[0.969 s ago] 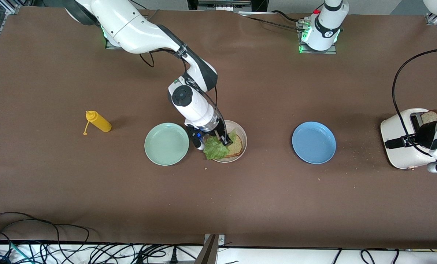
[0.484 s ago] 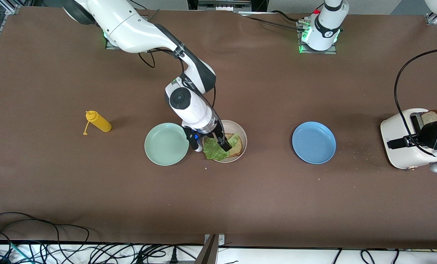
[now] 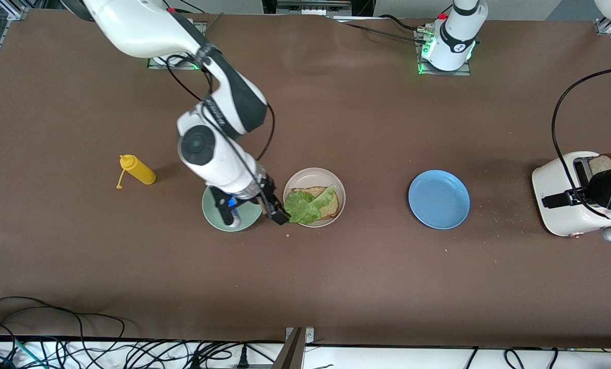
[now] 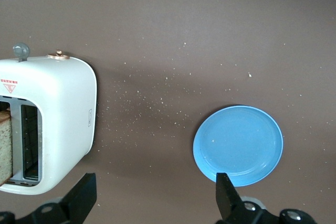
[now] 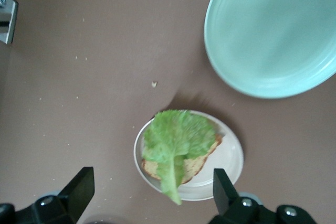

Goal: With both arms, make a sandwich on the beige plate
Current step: 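Move the right gripper back toward the yellow squeeze bottle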

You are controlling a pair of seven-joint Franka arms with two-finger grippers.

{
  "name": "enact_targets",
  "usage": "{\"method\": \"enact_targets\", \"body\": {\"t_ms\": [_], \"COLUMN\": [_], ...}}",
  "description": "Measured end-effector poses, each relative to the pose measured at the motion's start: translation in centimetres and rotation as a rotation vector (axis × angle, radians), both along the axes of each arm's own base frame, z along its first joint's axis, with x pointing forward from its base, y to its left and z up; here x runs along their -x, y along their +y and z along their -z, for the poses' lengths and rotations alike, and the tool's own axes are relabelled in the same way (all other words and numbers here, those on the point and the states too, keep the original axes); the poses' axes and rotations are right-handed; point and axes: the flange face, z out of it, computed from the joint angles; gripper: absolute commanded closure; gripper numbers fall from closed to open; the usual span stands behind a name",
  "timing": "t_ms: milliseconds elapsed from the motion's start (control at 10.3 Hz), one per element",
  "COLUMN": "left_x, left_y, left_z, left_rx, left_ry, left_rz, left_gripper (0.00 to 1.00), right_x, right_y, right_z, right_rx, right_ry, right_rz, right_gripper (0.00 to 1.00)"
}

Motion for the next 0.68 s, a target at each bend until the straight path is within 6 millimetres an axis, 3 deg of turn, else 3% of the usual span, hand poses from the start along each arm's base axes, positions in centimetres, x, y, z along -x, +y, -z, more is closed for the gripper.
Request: {"method": "enact_targets", "body": {"t_ms": [291,678], "left_x": [0.0,0.0], "left_y": [0.0,-0.2], "left_z": [0.0,-0.1], "left_rx": [0.0,0.0], "left_ry": [-0.001,-0.001], "left_rz": [0.0,0.004], "left_gripper": [0.0,0.0], "right_x": [-1.4,-2.2], "right_y": [-9.1,-24.0], "right_z": [-3.9,-10.2], "right_rx": [0.069,0.15], "right_ry": [0.043,0.011], "right_rz": [-0.224,-0.624], "right_gripper": [0.0,0.0]}}
